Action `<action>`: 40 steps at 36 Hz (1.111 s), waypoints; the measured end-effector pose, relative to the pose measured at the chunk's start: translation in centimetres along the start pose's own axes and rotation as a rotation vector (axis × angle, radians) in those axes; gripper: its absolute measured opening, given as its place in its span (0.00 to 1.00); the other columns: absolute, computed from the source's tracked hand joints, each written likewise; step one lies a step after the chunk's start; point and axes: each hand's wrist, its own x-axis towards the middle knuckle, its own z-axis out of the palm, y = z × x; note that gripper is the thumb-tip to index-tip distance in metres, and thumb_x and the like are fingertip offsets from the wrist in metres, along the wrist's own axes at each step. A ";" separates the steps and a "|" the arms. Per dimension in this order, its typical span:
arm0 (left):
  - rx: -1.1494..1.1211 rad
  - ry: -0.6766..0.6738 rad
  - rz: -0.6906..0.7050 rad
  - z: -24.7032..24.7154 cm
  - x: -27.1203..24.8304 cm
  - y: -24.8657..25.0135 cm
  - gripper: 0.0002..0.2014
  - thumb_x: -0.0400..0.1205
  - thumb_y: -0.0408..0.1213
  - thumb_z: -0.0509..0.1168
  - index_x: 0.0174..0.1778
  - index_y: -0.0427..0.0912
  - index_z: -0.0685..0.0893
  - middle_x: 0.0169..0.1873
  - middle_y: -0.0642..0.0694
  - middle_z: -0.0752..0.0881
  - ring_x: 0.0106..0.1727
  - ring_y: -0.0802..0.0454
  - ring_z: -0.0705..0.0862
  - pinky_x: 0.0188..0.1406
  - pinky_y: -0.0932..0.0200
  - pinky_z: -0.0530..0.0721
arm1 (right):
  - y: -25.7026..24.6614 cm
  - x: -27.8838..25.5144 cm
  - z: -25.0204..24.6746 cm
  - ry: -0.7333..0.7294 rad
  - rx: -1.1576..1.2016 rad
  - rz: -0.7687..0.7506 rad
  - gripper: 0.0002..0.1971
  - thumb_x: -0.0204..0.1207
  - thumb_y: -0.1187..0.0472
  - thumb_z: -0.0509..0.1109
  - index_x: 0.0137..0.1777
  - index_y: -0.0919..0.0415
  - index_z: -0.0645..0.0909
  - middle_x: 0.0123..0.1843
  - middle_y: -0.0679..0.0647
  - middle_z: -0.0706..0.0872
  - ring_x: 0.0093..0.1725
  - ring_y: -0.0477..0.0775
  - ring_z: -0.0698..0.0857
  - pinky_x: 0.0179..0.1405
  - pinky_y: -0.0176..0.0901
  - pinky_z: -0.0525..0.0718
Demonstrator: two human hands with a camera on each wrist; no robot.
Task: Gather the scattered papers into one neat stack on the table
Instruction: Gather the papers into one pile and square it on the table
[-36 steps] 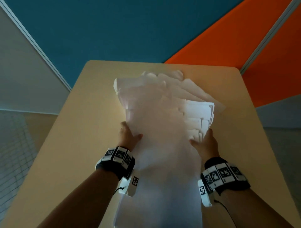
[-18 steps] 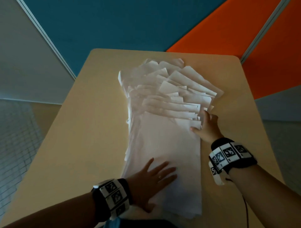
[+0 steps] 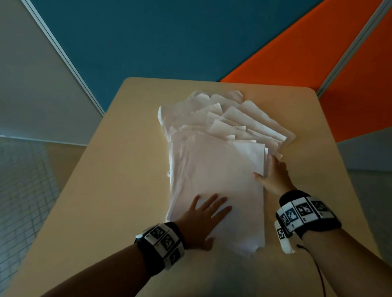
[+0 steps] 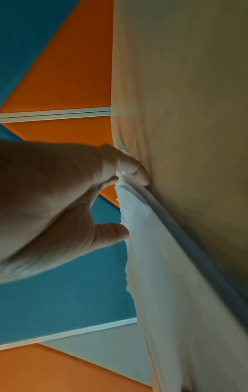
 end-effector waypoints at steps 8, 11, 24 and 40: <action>-0.013 0.026 -0.067 -1.4 2.8 -2.5 0.50 0.69 0.58 0.67 0.70 0.66 0.30 0.82 0.45 0.36 0.78 0.46 0.28 0.77 0.32 0.35 | 0.2 2.3 -0.3 0.077 0.001 -0.015 0.39 0.69 0.57 0.75 0.75 0.67 0.59 0.71 0.70 0.72 0.70 0.71 0.71 0.68 0.65 0.75; -0.049 0.014 -0.152 -1.9 3.5 -3.3 0.52 0.70 0.60 0.65 0.77 0.57 0.33 0.82 0.45 0.35 0.78 0.46 0.27 0.79 0.29 0.39 | 0.4 2.5 -0.2 0.112 -0.010 0.073 0.42 0.70 0.55 0.74 0.78 0.67 0.55 0.73 0.71 0.68 0.72 0.72 0.67 0.69 0.60 0.70; -0.459 0.535 -0.615 -6.3 6.6 -8.0 0.53 0.68 0.63 0.65 0.80 0.40 0.47 0.82 0.40 0.52 0.81 0.40 0.54 0.78 0.38 0.58 | 0.9 4.4 -0.1 0.153 0.064 0.137 0.34 0.70 0.58 0.73 0.71 0.72 0.62 0.69 0.70 0.72 0.70 0.72 0.70 0.66 0.57 0.72; -0.936 0.618 -1.056 -8.3 9.5 -14.8 0.19 0.76 0.31 0.64 0.60 0.27 0.74 0.61 0.25 0.81 0.63 0.30 0.79 0.60 0.46 0.78 | -3.2 9.0 1.6 0.166 0.457 0.263 0.42 0.67 0.52 0.77 0.76 0.70 0.63 0.76 0.66 0.72 0.74 0.66 0.73 0.75 0.57 0.71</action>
